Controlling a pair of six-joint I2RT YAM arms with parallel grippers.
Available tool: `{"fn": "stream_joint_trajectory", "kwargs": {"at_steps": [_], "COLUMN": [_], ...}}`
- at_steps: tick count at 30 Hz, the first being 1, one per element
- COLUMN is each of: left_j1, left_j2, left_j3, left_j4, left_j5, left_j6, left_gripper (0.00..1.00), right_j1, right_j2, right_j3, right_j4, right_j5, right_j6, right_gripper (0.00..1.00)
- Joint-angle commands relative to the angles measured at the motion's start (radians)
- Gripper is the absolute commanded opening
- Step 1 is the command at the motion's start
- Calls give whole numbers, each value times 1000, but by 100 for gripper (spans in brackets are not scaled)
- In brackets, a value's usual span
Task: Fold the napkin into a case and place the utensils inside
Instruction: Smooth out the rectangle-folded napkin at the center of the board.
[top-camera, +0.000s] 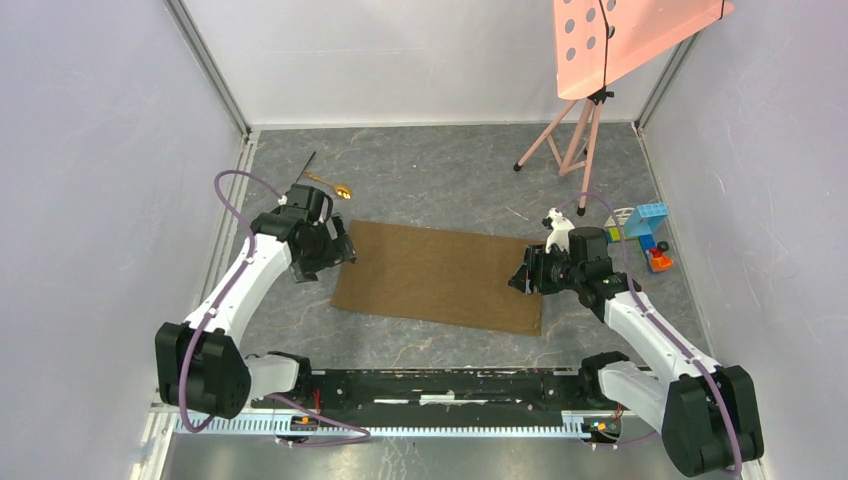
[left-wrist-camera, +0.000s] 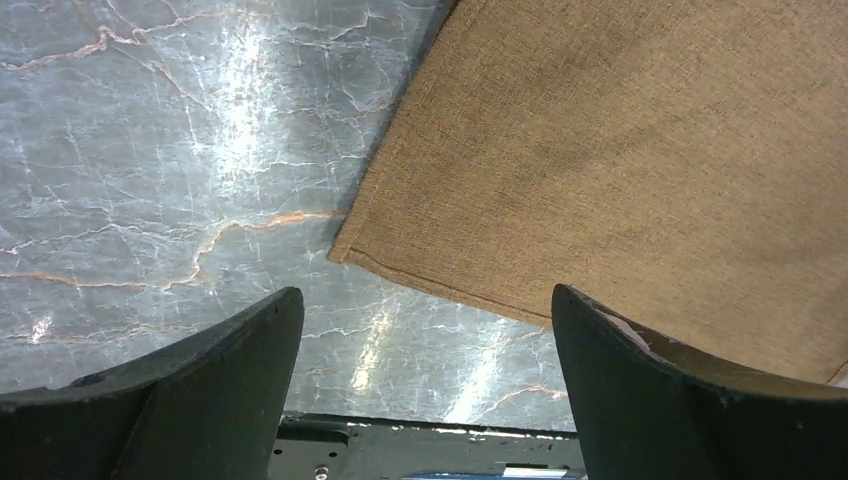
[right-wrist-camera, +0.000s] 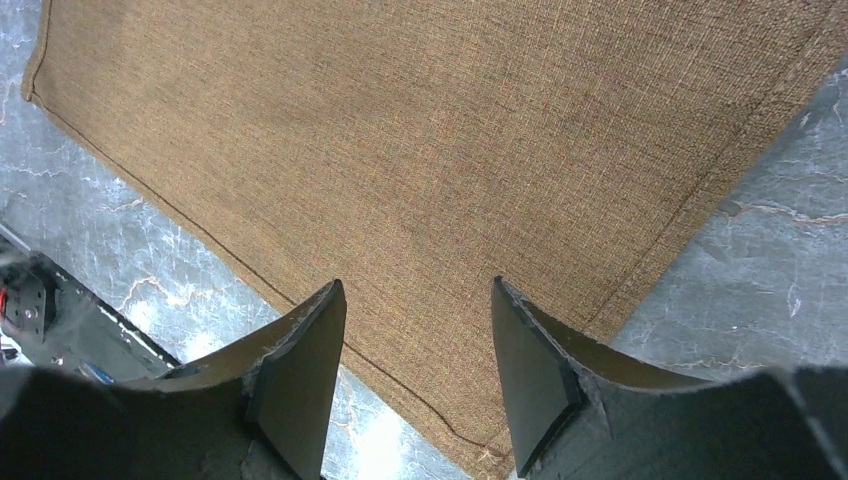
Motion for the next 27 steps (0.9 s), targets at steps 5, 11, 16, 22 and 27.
{"fn": "stream_joint_trajectory", "kwargs": {"at_steps": [5, 11, 16, 22, 27], "left_j1": [3, 8, 15, 54, 74], "left_j2": [126, 375, 484, 621, 678], "left_j3": [45, 235, 238, 226, 269], "left_j4": [266, 441, 537, 617, 525], "left_j5": [362, 413, 311, 203, 101], "left_j6": [16, -81, -159, -156, -98], "left_gripper": [100, 100, 100, 100, 100], "right_j1": [6, -8, -43, -73, -90], "right_j2": [77, 276, 402, 511, 576], "right_j3": [23, 157, 212, 265, 296], "right_j4": [100, 142, 211, 215, 156], "right_j5": [-37, 85, 117, 248, 418], "right_j6": [19, 10, 20, -30, -82], "right_gripper": [63, 64, 61, 61, 60]}}
